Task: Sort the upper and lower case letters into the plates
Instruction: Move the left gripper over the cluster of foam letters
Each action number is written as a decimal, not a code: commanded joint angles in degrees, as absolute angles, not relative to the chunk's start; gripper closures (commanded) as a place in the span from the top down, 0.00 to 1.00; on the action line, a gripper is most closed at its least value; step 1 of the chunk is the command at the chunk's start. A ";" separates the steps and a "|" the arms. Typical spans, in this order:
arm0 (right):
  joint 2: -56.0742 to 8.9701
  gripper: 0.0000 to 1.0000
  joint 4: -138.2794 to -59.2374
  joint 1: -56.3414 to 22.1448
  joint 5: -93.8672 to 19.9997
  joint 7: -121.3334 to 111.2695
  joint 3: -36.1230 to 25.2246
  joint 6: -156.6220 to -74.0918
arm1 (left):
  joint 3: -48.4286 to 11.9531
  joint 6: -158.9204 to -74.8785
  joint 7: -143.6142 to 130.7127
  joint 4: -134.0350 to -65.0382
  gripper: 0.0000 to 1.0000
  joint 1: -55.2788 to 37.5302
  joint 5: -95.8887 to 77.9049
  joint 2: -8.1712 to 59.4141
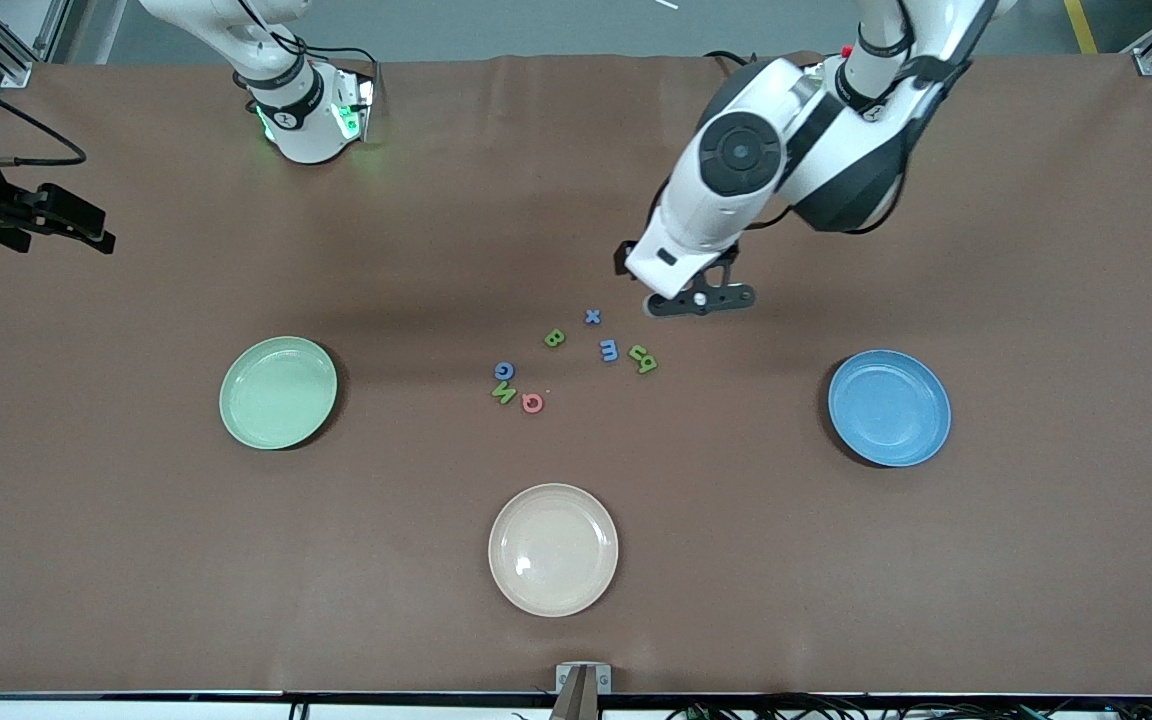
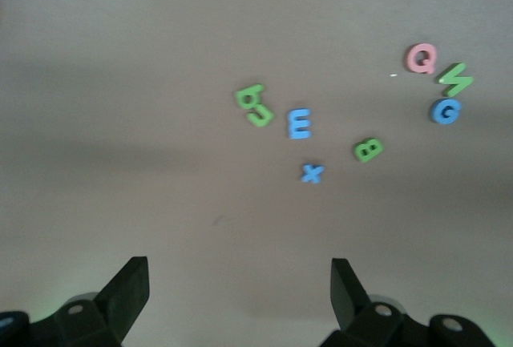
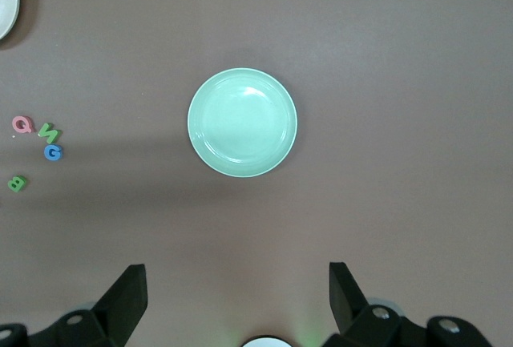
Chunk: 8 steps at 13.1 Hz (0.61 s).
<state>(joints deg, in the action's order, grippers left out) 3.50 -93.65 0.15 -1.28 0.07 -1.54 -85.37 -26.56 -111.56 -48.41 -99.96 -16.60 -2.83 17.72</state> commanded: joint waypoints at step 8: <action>5.54 1.00 -96.06 2.46 -1.58 -2.55 -1.41 -86.57 | -26.28 -130.08 -66.87 -104.95 0.99 -26.63 16.94 30.48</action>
